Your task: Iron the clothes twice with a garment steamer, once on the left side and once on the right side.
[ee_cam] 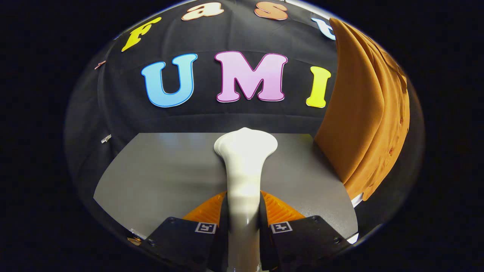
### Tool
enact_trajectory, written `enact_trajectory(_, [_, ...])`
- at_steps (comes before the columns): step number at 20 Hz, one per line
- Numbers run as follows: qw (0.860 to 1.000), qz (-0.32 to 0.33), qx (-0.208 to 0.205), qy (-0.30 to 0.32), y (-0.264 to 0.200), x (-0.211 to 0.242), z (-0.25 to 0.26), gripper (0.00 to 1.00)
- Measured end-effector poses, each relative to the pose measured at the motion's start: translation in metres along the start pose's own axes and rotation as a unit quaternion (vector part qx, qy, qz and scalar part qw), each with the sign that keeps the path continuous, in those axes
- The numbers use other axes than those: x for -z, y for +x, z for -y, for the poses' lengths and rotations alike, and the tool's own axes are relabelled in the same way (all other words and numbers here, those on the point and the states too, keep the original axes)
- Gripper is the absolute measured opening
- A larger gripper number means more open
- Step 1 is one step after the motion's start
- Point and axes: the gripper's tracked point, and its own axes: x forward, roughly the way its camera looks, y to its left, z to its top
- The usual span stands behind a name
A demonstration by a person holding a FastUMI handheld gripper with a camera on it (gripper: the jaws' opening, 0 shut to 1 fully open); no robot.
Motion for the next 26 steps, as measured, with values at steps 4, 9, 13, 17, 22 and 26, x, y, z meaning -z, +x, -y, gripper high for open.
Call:
enact_trajectory(4, [1.000,0.014,0.005,0.008,-0.012,-0.009,0.003,0.37])
enact_trajectory(9, [0.999,0.045,0.009,0.009,-0.039,-0.024,0.003,0.37])
enact_trajectory(13, [0.997,0.072,0.016,0.013,-0.067,-0.031,0.004,0.37])
enact_trajectory(17, [0.995,0.094,0.024,0.024,-0.099,-0.034,0.002,0.37])
enact_trajectory(22, [0.991,0.124,0.041,0.025,-0.150,-0.025,-0.003,0.37])
enact_trajectory(26, [0.988,0.134,0.067,0.045,-0.189,-0.008,0.009,0.36])
